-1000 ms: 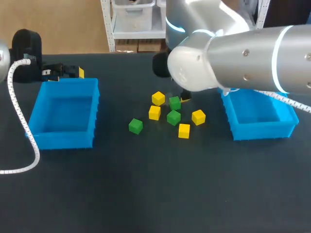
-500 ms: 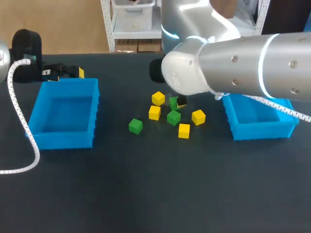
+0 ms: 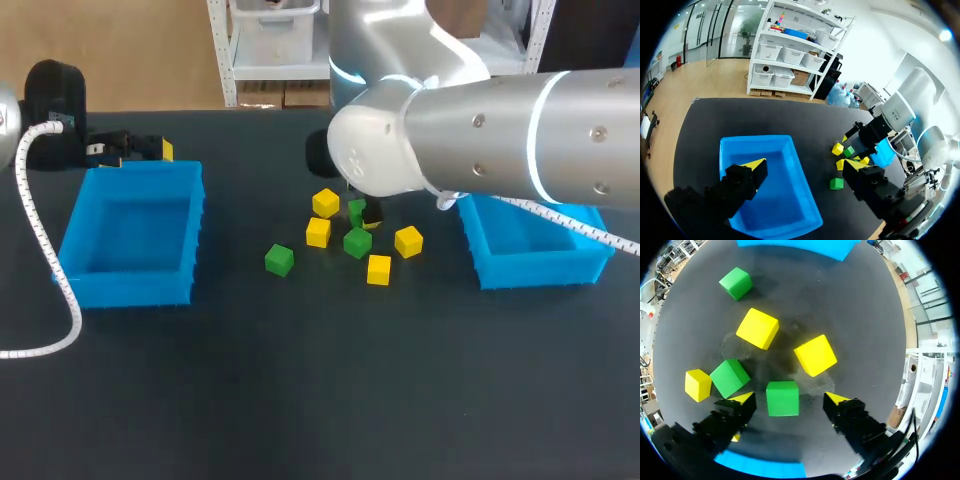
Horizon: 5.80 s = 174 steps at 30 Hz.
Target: Put the green cubes in the right bin and the yellow cubes in the left bin.
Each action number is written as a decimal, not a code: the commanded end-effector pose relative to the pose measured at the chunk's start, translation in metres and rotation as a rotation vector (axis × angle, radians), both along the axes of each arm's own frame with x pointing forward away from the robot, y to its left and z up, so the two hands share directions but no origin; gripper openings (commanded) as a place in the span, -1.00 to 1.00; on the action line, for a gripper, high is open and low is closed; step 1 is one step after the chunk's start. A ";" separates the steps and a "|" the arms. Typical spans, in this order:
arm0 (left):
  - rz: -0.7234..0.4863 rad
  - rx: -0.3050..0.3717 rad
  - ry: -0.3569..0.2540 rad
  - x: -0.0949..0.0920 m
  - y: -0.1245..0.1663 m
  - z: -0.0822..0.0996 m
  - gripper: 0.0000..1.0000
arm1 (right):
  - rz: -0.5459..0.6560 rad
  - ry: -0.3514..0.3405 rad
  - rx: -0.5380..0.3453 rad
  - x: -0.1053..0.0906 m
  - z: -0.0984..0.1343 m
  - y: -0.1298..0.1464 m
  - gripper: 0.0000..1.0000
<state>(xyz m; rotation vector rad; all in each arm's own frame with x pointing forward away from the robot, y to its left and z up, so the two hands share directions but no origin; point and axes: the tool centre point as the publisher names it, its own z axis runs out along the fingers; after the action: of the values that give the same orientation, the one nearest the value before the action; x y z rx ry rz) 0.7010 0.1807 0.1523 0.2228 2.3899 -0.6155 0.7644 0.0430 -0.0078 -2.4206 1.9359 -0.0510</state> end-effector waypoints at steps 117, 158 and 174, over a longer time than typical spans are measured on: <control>-0.006 -0.008 -0.006 0.000 0.002 -0.002 1.00 | -0.642 -0.111 0.153 -0.033 0.085 -0.041 1.00; -0.006 -0.008 -0.006 0.000 0.002 -0.002 1.00 | -0.829 -0.012 0.085 -0.079 -0.004 0.013 1.00; -0.006 -0.008 -0.006 0.000 0.002 -0.002 1.00 | -0.871 -0.056 0.068 -0.072 -0.015 0.014 -1.00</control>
<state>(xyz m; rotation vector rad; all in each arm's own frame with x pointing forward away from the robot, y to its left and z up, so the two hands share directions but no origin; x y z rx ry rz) 0.7010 0.1807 0.1523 0.2228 2.3899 -0.6154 0.6911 0.0581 -0.0208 -1.3515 2.7202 -0.0647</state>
